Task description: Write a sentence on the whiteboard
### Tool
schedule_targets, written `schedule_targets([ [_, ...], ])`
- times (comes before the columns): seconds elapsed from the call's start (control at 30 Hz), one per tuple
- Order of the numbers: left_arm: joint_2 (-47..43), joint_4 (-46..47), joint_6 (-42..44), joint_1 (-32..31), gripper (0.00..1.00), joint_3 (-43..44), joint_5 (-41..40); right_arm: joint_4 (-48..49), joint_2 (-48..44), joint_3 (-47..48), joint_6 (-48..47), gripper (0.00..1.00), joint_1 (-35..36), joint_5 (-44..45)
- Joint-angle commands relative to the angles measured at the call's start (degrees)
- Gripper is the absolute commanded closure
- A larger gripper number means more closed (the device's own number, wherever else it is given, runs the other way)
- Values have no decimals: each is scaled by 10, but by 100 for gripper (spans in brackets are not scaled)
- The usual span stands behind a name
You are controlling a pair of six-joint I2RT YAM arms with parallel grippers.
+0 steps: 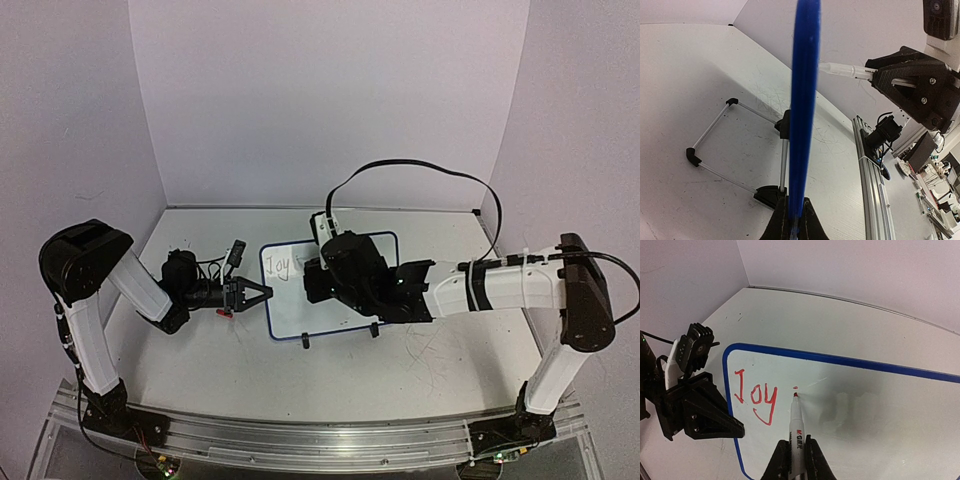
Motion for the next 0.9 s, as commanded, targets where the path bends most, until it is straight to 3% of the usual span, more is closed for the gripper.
schedule_targets([
  [0.0,-18,8,-8,4,100,-9,15,16,-14,1,5,100,-1,2],
  [0.87,-15,8,-9,4,100,-7,15,-28,6,2,24,100,5,11],
])
